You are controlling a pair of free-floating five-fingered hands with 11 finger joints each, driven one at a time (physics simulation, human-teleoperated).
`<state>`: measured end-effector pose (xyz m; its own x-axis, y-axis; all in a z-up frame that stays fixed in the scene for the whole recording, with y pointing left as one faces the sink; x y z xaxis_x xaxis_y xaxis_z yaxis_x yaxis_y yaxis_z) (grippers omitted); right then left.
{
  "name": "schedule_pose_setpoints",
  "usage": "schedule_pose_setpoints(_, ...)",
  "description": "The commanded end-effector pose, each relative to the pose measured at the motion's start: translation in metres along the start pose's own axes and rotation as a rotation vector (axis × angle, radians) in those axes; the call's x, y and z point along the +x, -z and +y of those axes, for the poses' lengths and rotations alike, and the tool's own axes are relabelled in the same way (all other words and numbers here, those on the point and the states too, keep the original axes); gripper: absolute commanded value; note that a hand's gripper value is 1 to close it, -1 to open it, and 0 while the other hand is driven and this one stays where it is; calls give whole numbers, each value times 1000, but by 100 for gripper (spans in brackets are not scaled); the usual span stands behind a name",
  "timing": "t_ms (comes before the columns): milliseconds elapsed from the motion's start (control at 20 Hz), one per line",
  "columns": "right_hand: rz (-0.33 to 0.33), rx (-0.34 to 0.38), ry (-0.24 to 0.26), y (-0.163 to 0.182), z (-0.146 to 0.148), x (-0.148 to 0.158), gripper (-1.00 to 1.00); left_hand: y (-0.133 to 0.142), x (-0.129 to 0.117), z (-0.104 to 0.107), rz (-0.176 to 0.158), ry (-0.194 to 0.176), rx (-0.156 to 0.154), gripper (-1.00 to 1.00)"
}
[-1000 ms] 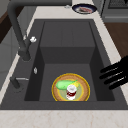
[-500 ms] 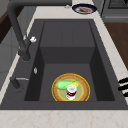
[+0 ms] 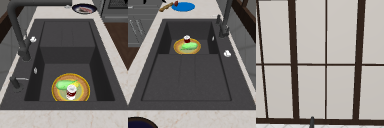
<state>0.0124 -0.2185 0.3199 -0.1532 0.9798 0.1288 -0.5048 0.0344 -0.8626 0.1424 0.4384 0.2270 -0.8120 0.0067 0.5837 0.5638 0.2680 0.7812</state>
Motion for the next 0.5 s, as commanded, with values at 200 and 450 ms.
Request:
schedule_pose_setpoints(200,0,0,0,0,0,0,0,36,24,-29,19,20,-27,-100)
schedule_pose_setpoints(450,0,0,0,0,0,0,0,63,36,-52,40,15,-28,-100)
